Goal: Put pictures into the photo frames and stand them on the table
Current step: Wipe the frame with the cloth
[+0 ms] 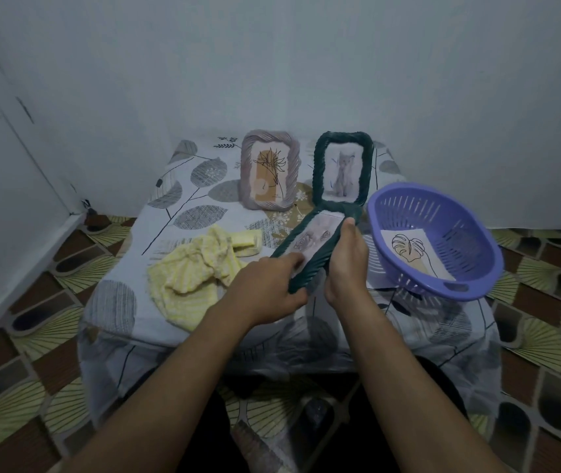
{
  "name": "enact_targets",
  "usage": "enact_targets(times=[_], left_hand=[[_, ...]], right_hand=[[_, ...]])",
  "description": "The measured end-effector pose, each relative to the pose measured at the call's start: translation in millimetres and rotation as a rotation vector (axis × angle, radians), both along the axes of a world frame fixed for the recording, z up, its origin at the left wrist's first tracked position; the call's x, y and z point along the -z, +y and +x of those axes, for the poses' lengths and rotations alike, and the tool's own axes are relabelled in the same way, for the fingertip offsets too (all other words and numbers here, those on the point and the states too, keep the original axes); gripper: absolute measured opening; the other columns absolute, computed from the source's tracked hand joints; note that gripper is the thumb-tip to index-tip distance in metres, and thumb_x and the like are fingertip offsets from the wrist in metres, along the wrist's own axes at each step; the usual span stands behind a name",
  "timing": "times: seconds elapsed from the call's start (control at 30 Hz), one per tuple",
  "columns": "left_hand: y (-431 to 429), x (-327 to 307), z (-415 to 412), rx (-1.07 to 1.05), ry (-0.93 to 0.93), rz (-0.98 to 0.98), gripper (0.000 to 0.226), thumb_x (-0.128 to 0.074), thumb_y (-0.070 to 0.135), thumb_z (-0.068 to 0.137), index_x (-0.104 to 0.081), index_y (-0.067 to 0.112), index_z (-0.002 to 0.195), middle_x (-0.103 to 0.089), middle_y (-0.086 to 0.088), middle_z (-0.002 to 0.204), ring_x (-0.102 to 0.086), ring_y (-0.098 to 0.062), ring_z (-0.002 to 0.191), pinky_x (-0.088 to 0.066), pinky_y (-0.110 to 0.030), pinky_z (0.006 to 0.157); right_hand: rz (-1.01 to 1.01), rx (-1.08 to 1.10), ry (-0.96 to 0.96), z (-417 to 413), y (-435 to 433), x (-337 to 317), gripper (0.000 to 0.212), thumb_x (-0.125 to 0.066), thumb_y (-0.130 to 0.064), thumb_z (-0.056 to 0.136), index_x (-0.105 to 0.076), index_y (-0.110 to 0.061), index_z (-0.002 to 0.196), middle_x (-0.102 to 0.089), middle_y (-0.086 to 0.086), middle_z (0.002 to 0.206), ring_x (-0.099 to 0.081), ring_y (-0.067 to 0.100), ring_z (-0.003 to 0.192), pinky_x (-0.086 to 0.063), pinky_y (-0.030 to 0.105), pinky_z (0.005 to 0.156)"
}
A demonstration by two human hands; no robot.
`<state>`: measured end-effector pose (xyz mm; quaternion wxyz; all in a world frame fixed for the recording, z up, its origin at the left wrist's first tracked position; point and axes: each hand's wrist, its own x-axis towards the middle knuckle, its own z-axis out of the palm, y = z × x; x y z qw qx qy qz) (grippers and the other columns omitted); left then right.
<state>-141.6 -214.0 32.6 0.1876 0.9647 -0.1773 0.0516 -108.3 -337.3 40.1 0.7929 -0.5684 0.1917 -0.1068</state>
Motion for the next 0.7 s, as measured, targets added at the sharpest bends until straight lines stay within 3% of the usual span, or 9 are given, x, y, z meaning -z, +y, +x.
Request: enact_targets(times=[0.17, 0.3, 0.4, 0.5, 0.6, 0.63, 0.7], left_hand=[[-7.7, 0.7, -2.7, -0.061, -0.153, 0.067, 0.044, -0.059, 0.039, 0.089, -0.05, 0.027, 0.131, -0.069, -0.001, 0.114, -0.064, -0.03, 0.099, -0.046, -0.036, 0.069], [-4.7, 7.9, 0.7, -0.097, -0.285, -0.009, 0.045, -0.061, 0.021, 0.084, -0.058, 0.023, 0.129, -0.073, -0.007, 0.096, -0.066, -0.035, 0.083, -0.05, -0.039, 0.063], [-0.6, 11.0, 6.1, -0.149, -0.304, -0.132, 0.034, -0.058, 0.022, 0.086, -0.063, 0.019, 0.119, -0.069, -0.011, 0.079, -0.064, -0.036, 0.071, -0.051, -0.041, 0.06], [5.6, 9.9, 10.1, -0.213, -0.223, -0.364, 0.018, -0.062, 0.026, 0.083, -0.065, 0.016, 0.097, -0.065, -0.006, 0.069, -0.06, -0.03, 0.064, -0.049, -0.038, 0.056], [9.3, 8.5, 11.3, -0.285, -0.007, -0.667, 0.014, -0.063, 0.025, 0.076, -0.068, 0.017, 0.087, -0.066, -0.001, 0.069, -0.062, -0.022, 0.065, -0.052, -0.034, 0.06], [9.3, 9.5, 11.7, -0.298, 0.081, -0.819, 0.008, -0.065, 0.019, 0.078, -0.068, 0.017, 0.086, -0.069, -0.003, 0.073, -0.066, -0.023, 0.069, -0.058, -0.038, 0.064], [7.1, 11.8, 11.7, -0.336, 0.212, -1.101, 0.013, -0.066, 0.005, 0.083, -0.068, 0.017, 0.088, -0.073, -0.009, 0.085, -0.071, -0.029, 0.08, -0.061, -0.05, 0.074]], right_hand=[[0.011, 0.038, 0.006, 7.2, -0.2, 0.5, 0.056, -0.044, -0.061, 0.084, -0.068, -0.021, 0.115, -0.073, 0.004, 0.111, -0.068, 0.027, 0.104, -0.054, 0.053, 0.095], [0.019, -0.032, -0.029, 6.4, -5.5, -7.0, 0.034, -0.047, -0.044, 0.101, -0.069, -0.018, 0.102, -0.071, 0.002, 0.095, -0.068, 0.021, 0.092, -0.059, 0.046, 0.087], [0.018, -0.129, -0.057, 8.6, -9.6, -9.8, 0.03, -0.045, -0.028, 0.105, -0.061, -0.015, 0.128, -0.064, 0.0, 0.102, -0.064, 0.017, 0.1, -0.058, 0.03, 0.074], [0.008, -0.169, -0.051, 11.4, -13.3, -8.9, 0.038, -0.043, -0.024, 0.105, -0.047, -0.015, 0.142, -0.065, -0.003, 0.112, -0.062, 0.018, 0.114, -0.056, 0.029, 0.085], [-0.145, -0.175, -0.049, 10.5, -17.6, -5.5, 0.039, -0.044, -0.022, 0.104, -0.046, -0.018, 0.143, -0.06, -0.014, 0.112, -0.057, -0.001, 0.093, -0.045, 0.012, 0.071], [-0.195, -0.174, -0.04, 10.6, -19.2, -2.7, 0.041, -0.044, -0.022, 0.104, -0.043, -0.021, 0.145, -0.057, -0.015, 0.121, -0.052, -0.006, 0.089, -0.042, 0.011, 0.069], [-0.247, -0.171, -0.02, 9.6, -20.8, 1.5, 0.048, -0.043, -0.027, 0.105, -0.034, -0.026, 0.152, -0.046, -0.005, 0.144, -0.051, 0.004, 0.103, -0.039, 0.021, 0.085]])
